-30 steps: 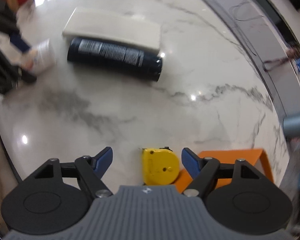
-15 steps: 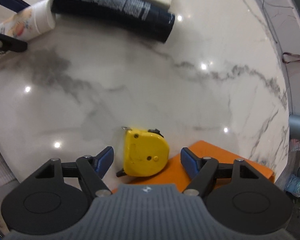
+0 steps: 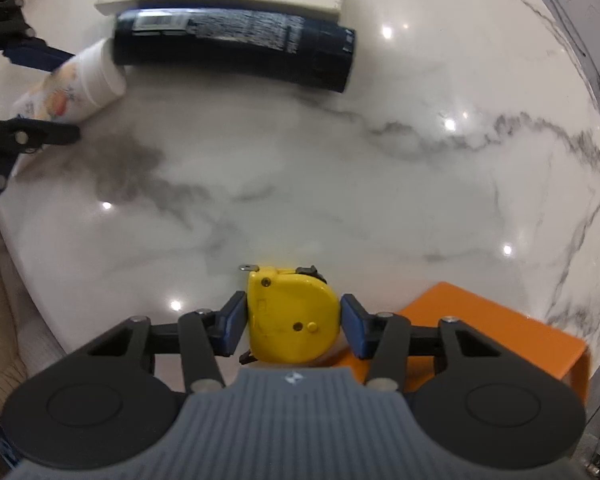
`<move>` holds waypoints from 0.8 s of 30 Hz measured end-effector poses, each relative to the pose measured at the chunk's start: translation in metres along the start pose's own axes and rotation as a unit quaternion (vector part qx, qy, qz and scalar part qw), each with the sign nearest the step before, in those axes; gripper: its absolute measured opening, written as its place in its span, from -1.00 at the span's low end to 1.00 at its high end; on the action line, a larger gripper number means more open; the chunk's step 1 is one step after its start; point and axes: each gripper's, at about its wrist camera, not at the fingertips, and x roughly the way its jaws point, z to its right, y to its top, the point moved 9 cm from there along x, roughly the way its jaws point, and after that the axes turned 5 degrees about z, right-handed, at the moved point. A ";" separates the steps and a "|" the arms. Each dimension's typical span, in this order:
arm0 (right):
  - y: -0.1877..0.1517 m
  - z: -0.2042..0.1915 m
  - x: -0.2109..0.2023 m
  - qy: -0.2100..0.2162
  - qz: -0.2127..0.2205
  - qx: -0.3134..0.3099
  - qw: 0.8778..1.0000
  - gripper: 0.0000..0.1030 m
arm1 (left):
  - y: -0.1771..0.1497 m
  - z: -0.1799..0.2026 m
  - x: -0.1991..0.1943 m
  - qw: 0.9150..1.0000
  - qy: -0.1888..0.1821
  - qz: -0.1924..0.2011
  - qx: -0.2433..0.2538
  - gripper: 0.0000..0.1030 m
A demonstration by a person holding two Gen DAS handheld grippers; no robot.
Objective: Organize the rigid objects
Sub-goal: 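Lift the yellow tape measure with right gripper while left lifts the printed white jar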
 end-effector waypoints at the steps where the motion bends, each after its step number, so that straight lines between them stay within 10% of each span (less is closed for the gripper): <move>1: 0.001 -0.005 -0.002 0.000 0.007 -0.001 1.000 -0.01 | 0.000 0.000 0.000 1.000 0.000 0.001 -0.001 0.07; 24: -0.005 -0.055 -0.016 0.024 0.127 0.138 0.982 -0.01 | -0.003 -0.001 0.001 1.000 0.018 -0.006 0.000 0.26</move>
